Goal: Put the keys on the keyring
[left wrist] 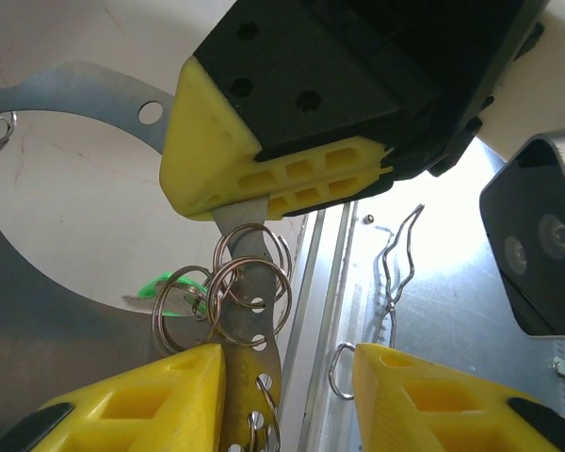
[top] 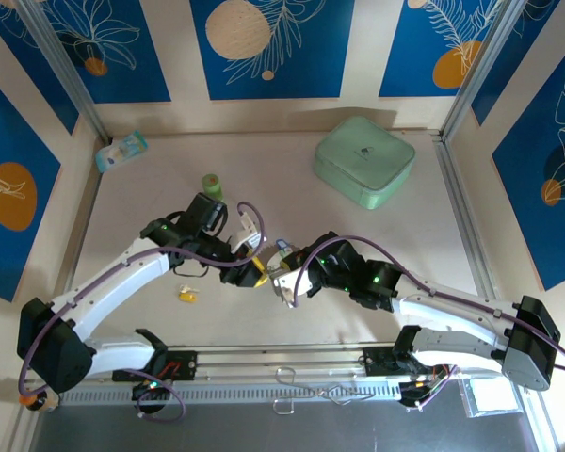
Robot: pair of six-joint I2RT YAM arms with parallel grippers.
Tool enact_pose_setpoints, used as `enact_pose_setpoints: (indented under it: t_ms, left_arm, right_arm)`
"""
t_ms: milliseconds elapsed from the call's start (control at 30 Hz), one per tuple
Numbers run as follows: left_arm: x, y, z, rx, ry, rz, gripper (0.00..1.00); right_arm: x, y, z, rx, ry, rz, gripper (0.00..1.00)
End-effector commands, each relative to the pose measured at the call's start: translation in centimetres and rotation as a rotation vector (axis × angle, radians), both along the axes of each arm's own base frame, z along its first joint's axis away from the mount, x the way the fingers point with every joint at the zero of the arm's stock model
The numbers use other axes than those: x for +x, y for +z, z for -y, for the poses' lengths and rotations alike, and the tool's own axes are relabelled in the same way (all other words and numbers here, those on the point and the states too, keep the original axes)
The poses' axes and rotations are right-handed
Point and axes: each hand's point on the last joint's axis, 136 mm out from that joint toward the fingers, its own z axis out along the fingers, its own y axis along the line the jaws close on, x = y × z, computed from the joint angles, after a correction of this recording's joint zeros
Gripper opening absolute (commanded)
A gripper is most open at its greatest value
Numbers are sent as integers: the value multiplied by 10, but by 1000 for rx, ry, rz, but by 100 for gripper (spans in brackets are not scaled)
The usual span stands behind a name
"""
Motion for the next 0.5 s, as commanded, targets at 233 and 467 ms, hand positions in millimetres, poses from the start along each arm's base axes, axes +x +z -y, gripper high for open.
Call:
enact_pose_setpoints:
  t_ms: [233, 467]
  left_arm:
    - [50, 37, -28, 62, 384, 184, 49]
    - [19, 21, -40, -66, 511, 87, 37]
  right_arm:
    - [8, 1, 4, 52, -146, -127, 0]
    - [3, -3, 8, 92, -215, -292, 0]
